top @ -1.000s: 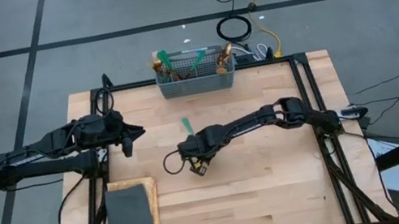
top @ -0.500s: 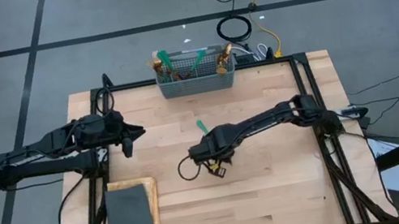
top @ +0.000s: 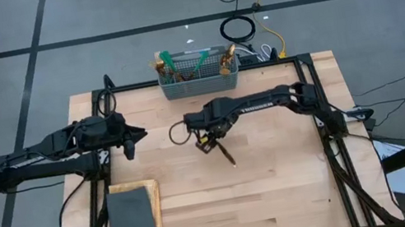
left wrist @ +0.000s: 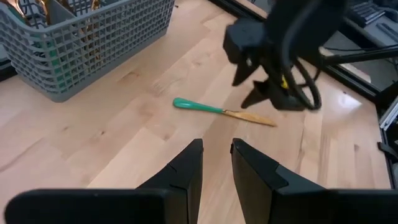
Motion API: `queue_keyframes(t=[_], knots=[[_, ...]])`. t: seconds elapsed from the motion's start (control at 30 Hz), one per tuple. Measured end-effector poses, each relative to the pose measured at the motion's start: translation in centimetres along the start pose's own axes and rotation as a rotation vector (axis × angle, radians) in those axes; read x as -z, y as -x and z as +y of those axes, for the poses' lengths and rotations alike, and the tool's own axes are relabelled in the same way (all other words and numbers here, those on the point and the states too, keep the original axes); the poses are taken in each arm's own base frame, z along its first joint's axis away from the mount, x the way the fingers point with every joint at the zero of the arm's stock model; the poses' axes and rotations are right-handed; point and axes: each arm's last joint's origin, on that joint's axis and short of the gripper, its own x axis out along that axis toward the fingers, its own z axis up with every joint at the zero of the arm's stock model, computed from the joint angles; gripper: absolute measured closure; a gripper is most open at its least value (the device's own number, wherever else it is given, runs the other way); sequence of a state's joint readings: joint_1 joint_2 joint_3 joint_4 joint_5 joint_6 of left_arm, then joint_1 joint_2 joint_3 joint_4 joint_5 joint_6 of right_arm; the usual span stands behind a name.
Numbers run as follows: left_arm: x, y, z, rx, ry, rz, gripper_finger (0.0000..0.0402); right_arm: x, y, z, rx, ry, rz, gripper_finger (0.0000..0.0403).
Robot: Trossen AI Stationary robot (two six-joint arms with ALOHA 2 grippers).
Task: Sort silverware
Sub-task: Put the green knife into the silverware basket
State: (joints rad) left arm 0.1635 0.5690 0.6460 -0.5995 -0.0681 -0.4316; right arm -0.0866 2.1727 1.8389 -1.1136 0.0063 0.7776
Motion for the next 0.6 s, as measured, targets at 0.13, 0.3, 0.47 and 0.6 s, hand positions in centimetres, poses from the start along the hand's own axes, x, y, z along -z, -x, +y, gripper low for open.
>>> queue_keyframes(t=[0.13,0.3,0.47,0.6], knots=[[0.2,0.0,0.1,-0.009,-0.002,0.023,0.0311,-1.1,-0.2,-0.7,-0.016,-0.025,-0.018,0.0171],[0.5,0.0,0.2,-0.013,-0.003,0.05,0.0311,-1.9,-2.2,-0.3,-0.001,0.018,-0.066,0.0182],[0.5,0.0,0.2,-0.012,-0.004,0.054,0.0311,-2.2,-4.6,0.0,0.016,0.035,-0.05,0.0187],[0.7,0.0,0.3,-0.02,-0.005,0.071,0.0311,-2.3,-5.8,-0.4,0.042,0.05,-0.023,0.0187]])
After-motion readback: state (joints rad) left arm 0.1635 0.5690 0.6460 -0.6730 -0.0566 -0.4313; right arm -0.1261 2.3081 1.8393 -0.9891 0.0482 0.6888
